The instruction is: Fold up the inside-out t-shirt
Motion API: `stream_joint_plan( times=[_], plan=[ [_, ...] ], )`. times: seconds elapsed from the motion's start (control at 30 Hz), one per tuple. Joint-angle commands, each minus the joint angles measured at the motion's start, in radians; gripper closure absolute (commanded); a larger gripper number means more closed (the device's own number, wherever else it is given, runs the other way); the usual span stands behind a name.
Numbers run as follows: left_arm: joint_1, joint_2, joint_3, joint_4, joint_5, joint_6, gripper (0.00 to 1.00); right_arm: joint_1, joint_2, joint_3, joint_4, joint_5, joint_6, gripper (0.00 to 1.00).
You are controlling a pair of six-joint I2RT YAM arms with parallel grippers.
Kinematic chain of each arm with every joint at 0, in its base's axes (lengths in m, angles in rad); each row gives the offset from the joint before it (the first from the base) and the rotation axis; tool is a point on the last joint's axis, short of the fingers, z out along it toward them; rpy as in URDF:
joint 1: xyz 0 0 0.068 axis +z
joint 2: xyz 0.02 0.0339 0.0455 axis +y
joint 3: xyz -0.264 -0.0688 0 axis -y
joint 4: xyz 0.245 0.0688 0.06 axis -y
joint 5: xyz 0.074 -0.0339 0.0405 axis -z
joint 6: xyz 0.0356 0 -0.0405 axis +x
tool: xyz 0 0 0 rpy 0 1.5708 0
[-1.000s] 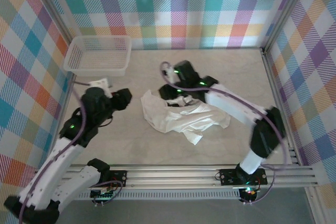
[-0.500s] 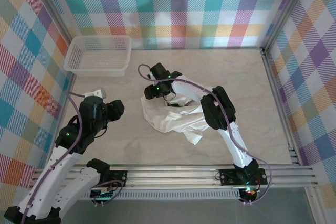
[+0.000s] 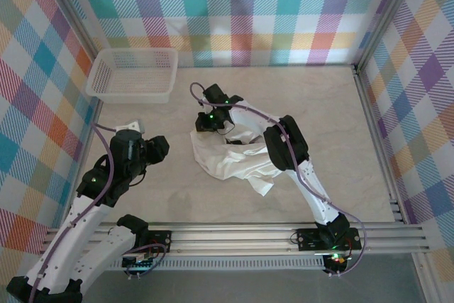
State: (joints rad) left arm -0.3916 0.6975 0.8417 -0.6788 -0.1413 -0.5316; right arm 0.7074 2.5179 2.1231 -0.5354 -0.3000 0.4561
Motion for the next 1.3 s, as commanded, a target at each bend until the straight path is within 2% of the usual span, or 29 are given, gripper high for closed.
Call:
stream_joint_plan(
  times=[0.0,0.03,0.17,0.27,0.47,0.6,0.67,0.73,0.77,0.83,0.87,0.93,1.03,1.27],
  plan=[
    [0.009,-0.016,-0.012,-0.002,-0.010,-0.003,0.51,0.005,-0.071,0.031,-0.007,-0.007,-0.020,0.95],
    [0.009,-0.014,-0.010,-0.004,-0.011,-0.002,0.51,0.006,-0.106,0.024,-0.006,-0.010,-0.045,1.00],
    [0.010,0.004,0.016,-0.005,-0.004,0.002,0.50,0.005,-0.290,-0.028,-0.008,-0.056,-0.171,1.00],
    [0.011,0.038,0.052,-0.001,0.008,0.011,0.50,0.004,-0.489,-0.135,0.001,-0.047,-0.293,1.00],
    [0.014,0.125,0.093,0.049,0.076,0.047,0.49,0.004,-0.946,-0.625,0.184,0.050,-0.431,1.00],
    [0.016,0.255,0.125,0.091,0.235,0.067,0.48,0.004,-1.182,-0.987,0.302,0.109,-0.413,0.97],
    [0.017,0.333,0.150,0.110,0.323,0.067,0.48,0.004,-1.250,-1.104,0.284,0.140,-0.371,0.96],
    [0.014,0.393,0.170,0.122,0.378,0.067,0.47,0.004,-1.281,-1.193,0.256,0.126,-0.283,0.94],
    [0.014,0.416,0.175,0.132,0.389,0.067,0.47,0.004,-1.287,-1.242,0.264,0.064,-0.239,0.92],
    [0.014,0.446,0.180,0.148,0.403,0.067,0.46,0.010,-1.267,-1.312,0.304,-0.082,-0.183,0.82],
    [0.014,0.458,0.184,0.154,0.407,0.067,0.46,0.020,-1.238,-1.311,0.293,-0.129,-0.176,0.80],
    [0.013,0.481,0.185,0.158,0.415,0.067,0.45,0.043,-1.185,-1.267,0.243,-0.140,-0.169,0.74],
    [0.011,0.511,0.180,0.155,0.434,0.076,0.44,0.045,-1.154,-1.208,0.229,-0.073,-0.121,0.64],
    [-0.022,0.589,0.148,0.120,0.522,0.077,0.42,0.044,-1.279,-1.260,0.228,0.215,-0.085,0.59]
  ],
)
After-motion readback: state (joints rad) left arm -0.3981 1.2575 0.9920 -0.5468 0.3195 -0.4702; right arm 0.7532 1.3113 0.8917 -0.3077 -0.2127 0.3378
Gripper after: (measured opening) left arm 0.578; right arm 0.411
